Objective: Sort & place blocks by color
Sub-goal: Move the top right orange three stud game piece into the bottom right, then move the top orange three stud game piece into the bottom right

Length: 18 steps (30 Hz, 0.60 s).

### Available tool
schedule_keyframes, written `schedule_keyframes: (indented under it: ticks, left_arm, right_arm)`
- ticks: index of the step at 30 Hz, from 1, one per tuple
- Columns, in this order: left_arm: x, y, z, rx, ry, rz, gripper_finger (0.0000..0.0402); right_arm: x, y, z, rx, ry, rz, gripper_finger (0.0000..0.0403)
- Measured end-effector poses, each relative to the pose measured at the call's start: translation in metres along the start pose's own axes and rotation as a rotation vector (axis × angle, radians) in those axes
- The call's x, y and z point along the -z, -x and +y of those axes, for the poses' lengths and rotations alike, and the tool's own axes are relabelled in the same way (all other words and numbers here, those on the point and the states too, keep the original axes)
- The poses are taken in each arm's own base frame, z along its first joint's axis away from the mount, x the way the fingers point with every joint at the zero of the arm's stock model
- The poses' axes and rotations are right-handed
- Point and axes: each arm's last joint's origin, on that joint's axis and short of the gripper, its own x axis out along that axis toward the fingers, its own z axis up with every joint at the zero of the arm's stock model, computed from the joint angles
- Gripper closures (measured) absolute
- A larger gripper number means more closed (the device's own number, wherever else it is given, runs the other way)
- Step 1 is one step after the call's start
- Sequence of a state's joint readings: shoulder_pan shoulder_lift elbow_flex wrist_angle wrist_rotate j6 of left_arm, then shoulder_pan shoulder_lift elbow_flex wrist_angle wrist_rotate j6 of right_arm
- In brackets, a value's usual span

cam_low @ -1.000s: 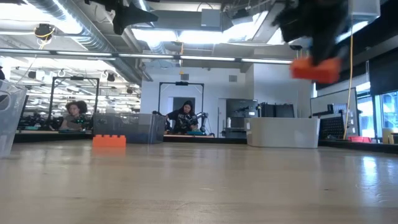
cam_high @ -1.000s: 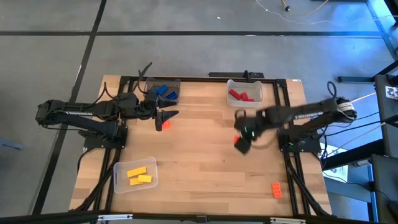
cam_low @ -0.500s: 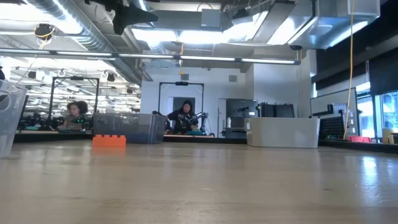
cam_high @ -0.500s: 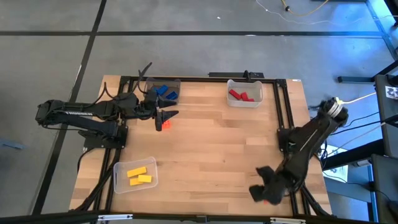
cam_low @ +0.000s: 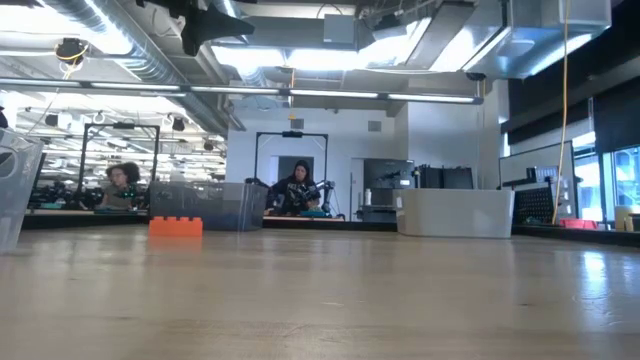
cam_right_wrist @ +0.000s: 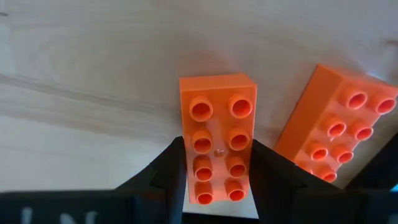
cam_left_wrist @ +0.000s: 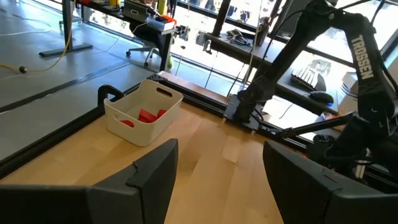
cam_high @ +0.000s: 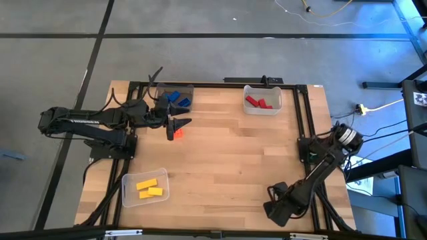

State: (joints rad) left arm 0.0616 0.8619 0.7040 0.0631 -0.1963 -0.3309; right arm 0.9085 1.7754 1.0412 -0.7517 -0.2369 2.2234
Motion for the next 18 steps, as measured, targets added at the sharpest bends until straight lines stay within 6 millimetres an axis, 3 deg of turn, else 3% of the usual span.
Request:
schedule_keyframes:
  ticks: [9, 14, 18]
  left_arm:
    - [-0.0001, 0.0, 0.0, 0.0, 0.001, -0.001, 0.0174]
    - [-0.0001, 0.0001, 0.0, 0.0, 0.003, -0.001, 0.0174]
    - [-0.0001, 0.0001, -0.0001, 0.001, 0.003, -0.001, 0.0174]
  right_arm:
    - [-0.001, -0.0045, 0.0005, 0.017, 0.003, -0.012, 0.026]
    - [-0.001, -0.0047, 0.0005, 0.018, 0.025, -0.012, 0.0166]
    - [-0.0004, -0.0045, 0.0013, 0.01, 0.033, -0.005, 0.0115]
